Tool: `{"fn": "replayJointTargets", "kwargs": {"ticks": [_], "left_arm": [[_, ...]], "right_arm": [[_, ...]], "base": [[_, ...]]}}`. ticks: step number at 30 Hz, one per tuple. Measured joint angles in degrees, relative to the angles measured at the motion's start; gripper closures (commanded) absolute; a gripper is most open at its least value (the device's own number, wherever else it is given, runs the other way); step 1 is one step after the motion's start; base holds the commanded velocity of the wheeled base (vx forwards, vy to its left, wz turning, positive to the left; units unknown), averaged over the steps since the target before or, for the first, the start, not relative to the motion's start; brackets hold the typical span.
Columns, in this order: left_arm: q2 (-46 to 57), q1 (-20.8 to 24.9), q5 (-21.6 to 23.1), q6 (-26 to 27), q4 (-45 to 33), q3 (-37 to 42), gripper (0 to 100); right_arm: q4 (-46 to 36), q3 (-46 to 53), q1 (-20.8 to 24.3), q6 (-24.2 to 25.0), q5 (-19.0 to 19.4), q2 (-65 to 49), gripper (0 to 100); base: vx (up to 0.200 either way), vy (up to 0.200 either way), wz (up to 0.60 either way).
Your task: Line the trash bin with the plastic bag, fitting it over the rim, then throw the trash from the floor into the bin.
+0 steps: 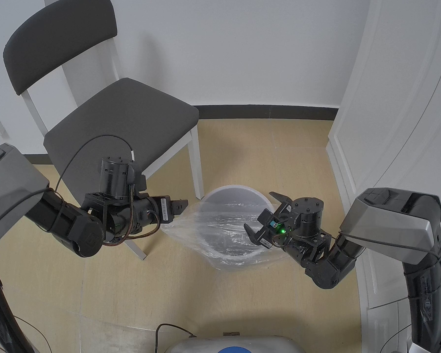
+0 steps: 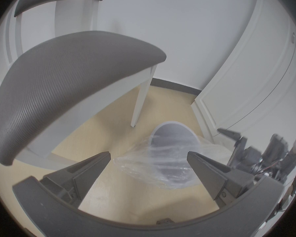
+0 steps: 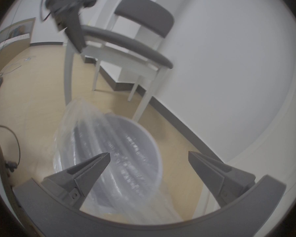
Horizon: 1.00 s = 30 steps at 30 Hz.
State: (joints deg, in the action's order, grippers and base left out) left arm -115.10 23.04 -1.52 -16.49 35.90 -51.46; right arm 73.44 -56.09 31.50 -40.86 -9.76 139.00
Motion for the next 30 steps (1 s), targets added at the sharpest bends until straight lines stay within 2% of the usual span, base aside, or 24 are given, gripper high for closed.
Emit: {"fn": "replayJointTargets", "kwargs": {"ticks": [5,14,20,25,30], "left_arm": [[1.5,0.1,0.0,0.0,1.8,1.1,0],[2.7,0.3,0.0,0.0,2.3,2.1,0],[2.9,0.3,0.0,0.0,2.3,2.2,0],[2.9,0.3,0.0,0.0,2.3,2.2,0],[2.9,0.3,0.0,0.0,2.3,2.1,0]], "right_arm": [[0.4,1.5,-0.5,-0.6,0.4,2.1,0],[2.8,11.1,0.6,-0.6,0.6,1.4,0],[7.5,16.0,3.4,-0.2,1.0,1.3,0],[7.3,14.9,4.7,-0.1,1.0,0.6,0],[3.5,10.2,4.2,0.0,1.0,-0.6,0]], "base": [[0.0,0.0,0.0],[0.0,0.0,0.0],[0.0,0.0,0.0],[0.0,0.0,0.0],[0.0,0.0,0.0]]}}
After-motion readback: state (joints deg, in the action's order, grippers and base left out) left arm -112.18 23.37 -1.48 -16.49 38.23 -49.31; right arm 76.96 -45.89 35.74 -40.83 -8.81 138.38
